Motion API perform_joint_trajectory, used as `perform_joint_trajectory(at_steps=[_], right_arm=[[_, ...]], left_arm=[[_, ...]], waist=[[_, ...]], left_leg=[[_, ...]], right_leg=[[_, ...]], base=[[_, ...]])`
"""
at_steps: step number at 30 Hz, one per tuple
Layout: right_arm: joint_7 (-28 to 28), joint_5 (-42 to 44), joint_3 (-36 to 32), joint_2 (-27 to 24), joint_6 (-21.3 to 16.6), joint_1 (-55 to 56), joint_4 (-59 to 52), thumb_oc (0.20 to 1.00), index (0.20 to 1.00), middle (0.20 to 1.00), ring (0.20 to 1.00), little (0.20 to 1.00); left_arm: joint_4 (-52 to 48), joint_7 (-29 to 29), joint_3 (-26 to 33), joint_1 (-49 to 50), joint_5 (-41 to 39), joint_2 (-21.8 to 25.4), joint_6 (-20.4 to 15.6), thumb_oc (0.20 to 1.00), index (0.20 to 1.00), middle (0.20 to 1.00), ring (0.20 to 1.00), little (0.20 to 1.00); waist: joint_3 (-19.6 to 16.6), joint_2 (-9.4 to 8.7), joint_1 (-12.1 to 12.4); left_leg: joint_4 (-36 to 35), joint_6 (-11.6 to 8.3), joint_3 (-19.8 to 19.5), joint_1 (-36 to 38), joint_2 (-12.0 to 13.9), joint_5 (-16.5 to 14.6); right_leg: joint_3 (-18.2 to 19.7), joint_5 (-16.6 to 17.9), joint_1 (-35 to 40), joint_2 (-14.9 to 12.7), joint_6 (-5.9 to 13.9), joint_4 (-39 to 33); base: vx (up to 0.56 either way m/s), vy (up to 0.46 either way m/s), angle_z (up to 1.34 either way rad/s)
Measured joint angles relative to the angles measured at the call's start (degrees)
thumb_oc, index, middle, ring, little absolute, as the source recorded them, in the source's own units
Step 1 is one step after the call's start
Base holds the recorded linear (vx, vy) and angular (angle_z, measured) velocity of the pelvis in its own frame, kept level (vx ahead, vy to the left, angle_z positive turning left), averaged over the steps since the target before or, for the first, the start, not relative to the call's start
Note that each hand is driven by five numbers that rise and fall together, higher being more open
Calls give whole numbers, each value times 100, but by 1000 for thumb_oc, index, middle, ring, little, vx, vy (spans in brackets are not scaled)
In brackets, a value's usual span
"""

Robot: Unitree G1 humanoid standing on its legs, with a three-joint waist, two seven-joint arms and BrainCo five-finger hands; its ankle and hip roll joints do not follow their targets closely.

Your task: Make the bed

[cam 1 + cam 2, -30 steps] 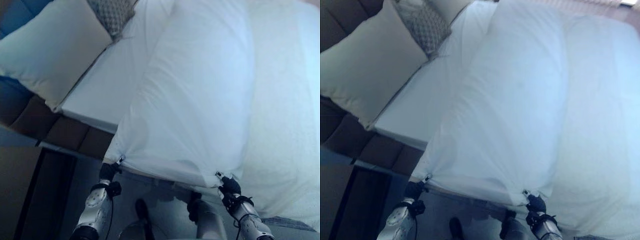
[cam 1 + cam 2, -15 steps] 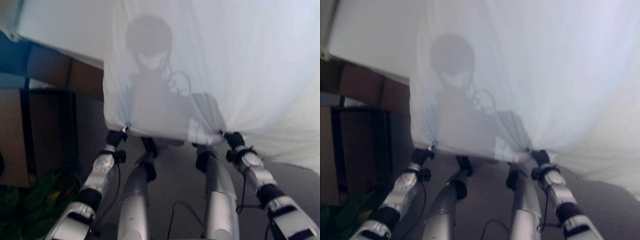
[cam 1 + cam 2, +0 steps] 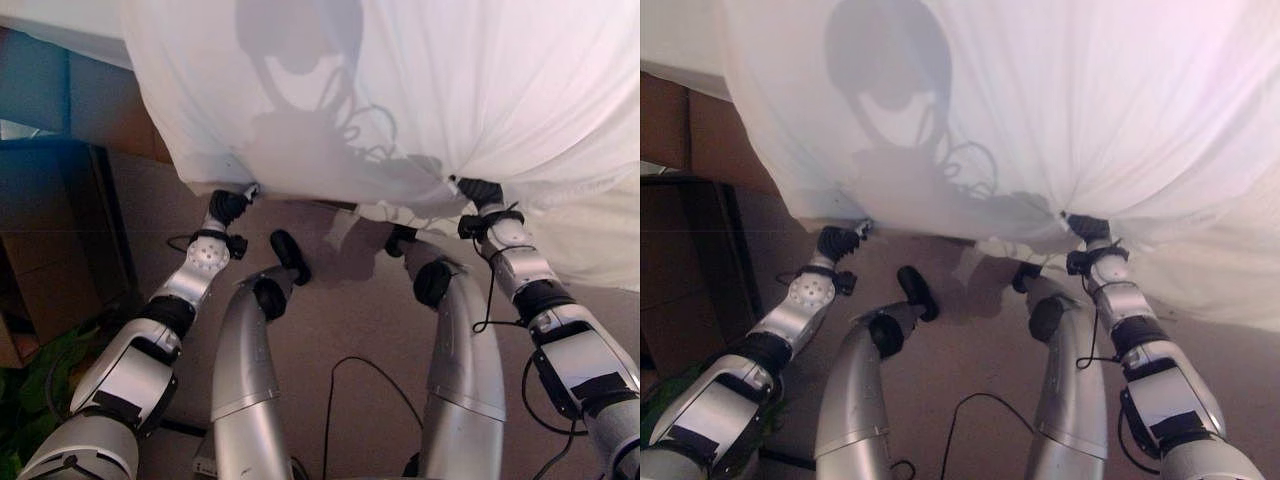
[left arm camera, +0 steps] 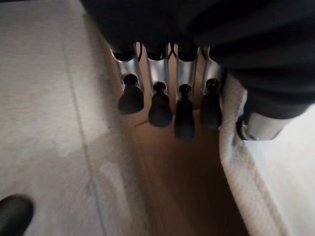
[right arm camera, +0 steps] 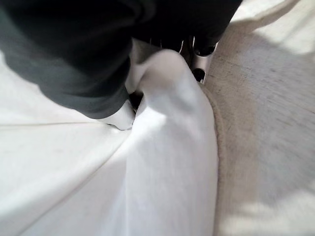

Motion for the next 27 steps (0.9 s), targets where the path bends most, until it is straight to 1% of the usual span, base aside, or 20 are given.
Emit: perform_joint_trajectory(at_steps=[1,2,3,5,9,10,11,12,13,14,16,17,18,20,21,22,23,25,26,27], right_arm=[[-13,-40,1,1,-55,-5,1,219,219,219,219,219],[-56,-104,50,7,-72,-27,5,834,834,834,834,834],[-71,-152,52,7,-72,-36,5,1000,1000,1000,1000,1000],[-108,-355,99,3,-72,-40,61,1000,1000,1000,1000,1000],[-223,-682,244,-6,-53,-62,523,1000,1000,1000,1000,1000],[-227,-830,274,-20,8,-56,694,1000,1000,1000,1000,1000],[-232,-1028,285,-23,206,-38,1038,1000,1000,1000,1000,1000],[-234,-1146,301,-24,252,-12,1161,1000,1000,1000,1000,1000],[-237,-1254,383,-2,449,68,1425,1000,1000,1000,1000,1000],[-254,-1255,374,11,514,106,1462,1000,1000,1000,1000,1000],[-274,-1380,389,-12,665,166,1636,1000,1000,1000,1000,1000],[-269,-1431,430,-10,821,379,1832,1000,1000,1000,1000,1000],[-256,-1447,405,8,852,532,1894,1000,1000,1000,1000,1000],[-213,-1566,378,67,1116,1227,2322,1000,1000,1000,1000,1000],[-213,-1602,367,58,1176,1414,2410,1000,1000,1000,1000,1000],[-198,-1673,246,45,1246,1797,2482,1000,1000,1000,1000,1000],[-174,-1702,117,56,1249,1999,2480,1000,1000,1000,1000,1000],[-93,-1776,-112,78,1286,2633,2480,1000,1000,1000,1000,1000],[-55,-1777,-148,85,1323,3005,2496,1000,1000,1000,1000,1000],[-19,-1785,-265,100,1337,3164,2509,1000,1000,1000,1000,1000]], left_arm=[[31,40,-3,-11,49,-12,1,200,200,200,200,200],[288,62,-48,-113,112,-53,9,1000,1000,1000,1000,1000],[350,62,-49,-128,119,-74,35,1000,1000,1000,1000,1000],[603,58,-43,-119,125,-93,166,1000,1000,1000,1000,1000],[954,42,-46,-57,134,-147,371,1000,1000,1000,1000,1000],[1018,26,-43,-31,140,-158,398,1000,1000,1000,1000,1000],[1072,2,-43,47,150,-160,477,1000,1000,1000,1000,1000],[1162,-53,-42,75,204,-175,479,1000,1000,1000,1000,1000],[1398,-179,-47,183,369,-288,552,1000,1000,1000,1000,1000],[1443,-214,-43,254,370,-334,600,1000,1000,1000,1000,1000],[1505,-406,-1,472,481,-422,644,1000,1000,1000,1000,1000],[1564,-485,28,612,571,-474,683,1000,1000,1000,1000,1000],[1570,-533,118,674,595,-488,684,1000,1000,1000,1000,1000],[1614,-663,280,958,609,-525,692,1000,1000,1000,1000,1000],[1614,-689,315,1026,610,-525,691,1000,1000,1000,1000,1000],[1615,-752,508,1183,612,-529,691,1000,1000,1000,1000,1000],[1610,-807,697,1281,636,-535,689,1000,1000,1000,1000,1000],[1646,-900,1048,1572,740,-589,691,1000,1000,1000,1000,1000],[1660,-949,1210,1783,795,-626,682,1000,1000,1000,1000,1000],[1672,-1003,1325,1918,821,-648,673,1000,1000,1000,1000,1000]], waist=[[0,0,-14],[0,0,-17],[-2,1,-24],[-4,-1,-16],[-7,1,-13],[-7,1,-14],[-7,1,4],[-5,4,10],[-7,1,4],[-7,2,10],[14,4,27],[-8,37,16],[-8,37,28],[-19,40,15],[-18,40,10],[-8,40,-7],[8,39,-36],[12,38,-62],[-7,37,-72],[-8,37,-80]], left_leg=[[114,9,-3,-56,41,-42],[391,29,-16,-138,79,-169],[473,28,-15,-160,91,-205],[703,41,-12,-219,181,-332],[760,56,-1,-165,166,-346],[755,55,11,-138,165,-345],[721,54,35,-73,149,-343],[697,55,74,-22,148,-340],[500,92,195,167,121,-308],[421,92,240,267,96,-301],[-182,96,494,704,-1,-99],[-602,50,536,1030,-106,44],[-863,45,581,1216,-131,132],[-1710,-2,705,1923,-267,414],[-1861,-9,732,2083,-289,440],[-2129,-44,783,2406,-362,512],[-2273,-63,798,2617,-379,524],[-2736,-161,791,3440,-448,585],[-3134,-260,760,4134,-527,670],[-3429,-307,769,4569,-559,728]], right_leg=[[22,-6,-70,-18,-2,92],[108,-79,-193,-35,-23,328],[157,-97,-238,-39,-24,409],[235,-119,-345,-20,-20,566],[262,-118,-342,-36,-21,614],[262,-117,-326,-36,-23,614],[280,-116,-289,-37,-23,604],[284,-106,-254,-45,-14,584],[284,-76,-131,-64,-2,417],[275,-38,-60,-67,5,332],[205,206,305,-65,99,-235],[112,330,665,-8,129,-630],[47,423,872,45,161,-910],[-111,701,1662,188,276,-1779],[-124,743,1823,228,296,-1939],[-186,880,2149,292,290,-2183],[-201,896,2356,327,314,-2300],[-254,920,3155,422,392,-2655],[-312,915,3812,472,442,-2910],[-353,915,4231,527,473,-3089]], base=[[67,-14,-12],[49,0,-8],[44,-20,-9],[15,-39,-13],[-24,-26,-5],[-88,-29,1],[-92,-28,2],[-147,-32,1],[-170,-21,-4],[-180,-20,-11],[-172,-20,-10],[-161,-23,-4],[-156,-35,-9],[-102,-26,-12],[-94,-27,-13],[-65,-29,-14],[-49,-54,-18],[31,-53,-16],[93,-26,-10],[112,-36,-5]])
